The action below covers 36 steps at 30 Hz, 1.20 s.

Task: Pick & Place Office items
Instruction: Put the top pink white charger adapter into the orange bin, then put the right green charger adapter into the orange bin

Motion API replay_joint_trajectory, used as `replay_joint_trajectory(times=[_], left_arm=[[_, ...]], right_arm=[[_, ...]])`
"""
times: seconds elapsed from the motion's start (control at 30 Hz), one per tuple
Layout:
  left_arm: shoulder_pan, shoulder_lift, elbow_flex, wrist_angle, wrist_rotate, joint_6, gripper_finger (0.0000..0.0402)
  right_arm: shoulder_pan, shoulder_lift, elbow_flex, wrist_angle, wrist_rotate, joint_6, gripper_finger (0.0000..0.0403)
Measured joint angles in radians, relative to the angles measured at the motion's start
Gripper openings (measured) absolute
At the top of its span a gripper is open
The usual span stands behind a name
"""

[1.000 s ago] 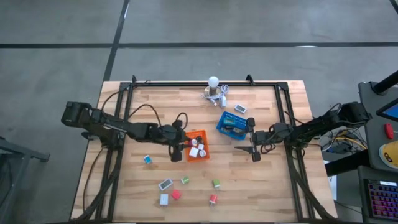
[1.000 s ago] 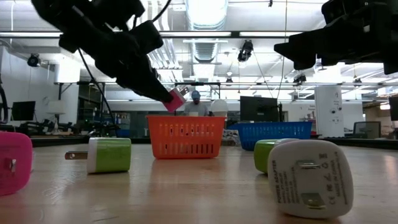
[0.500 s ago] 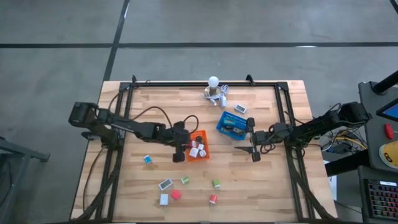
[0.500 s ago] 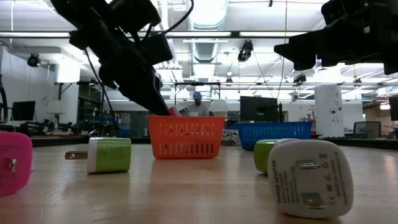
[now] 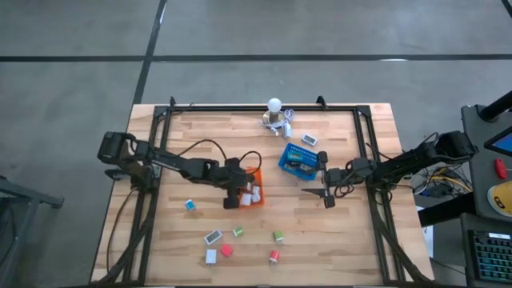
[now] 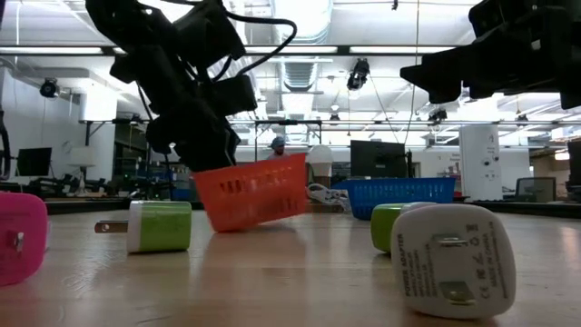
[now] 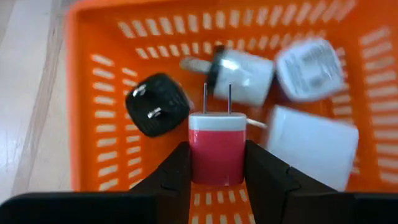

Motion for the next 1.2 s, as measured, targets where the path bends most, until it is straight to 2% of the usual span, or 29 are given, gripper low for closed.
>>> replay_joint_trajectory(times=[0.3, 0.47, 0.57, 0.93, 1.2], left_arm=[[0.000, 0.002, 0.012, -0.001, 0.000, -0.012, 0.0112], [0.000, 0.002, 0.016, -0.002, 0.004, -0.015, 0.0169], [0.000, 0.002, 0.016, -0.011, 0.013, -0.015, 0.0186], [-0.003, -0.002, 0.023, -0.017, 0.035, 0.010, 0.0194], [-0.014, -0.086, 0.000, 0.057, 0.036, 0.054, 0.0194]], right_arm=[[0.000, 0.000, 0.000, -0.004, 0.000, 0.000, 0.0242], [0.000, 0.000, 0.000, -0.006, 0.000, 0.000, 0.0242], [0.000, 0.000, 0.000, -0.007, 0.000, 0.000, 0.0242], [0.000, 0.000, 0.000, -0.015, 0.000, 0.000, 0.0242], [0.000, 0.000, 0.000, -0.026, -0.003, 0.016, 0.0242]])
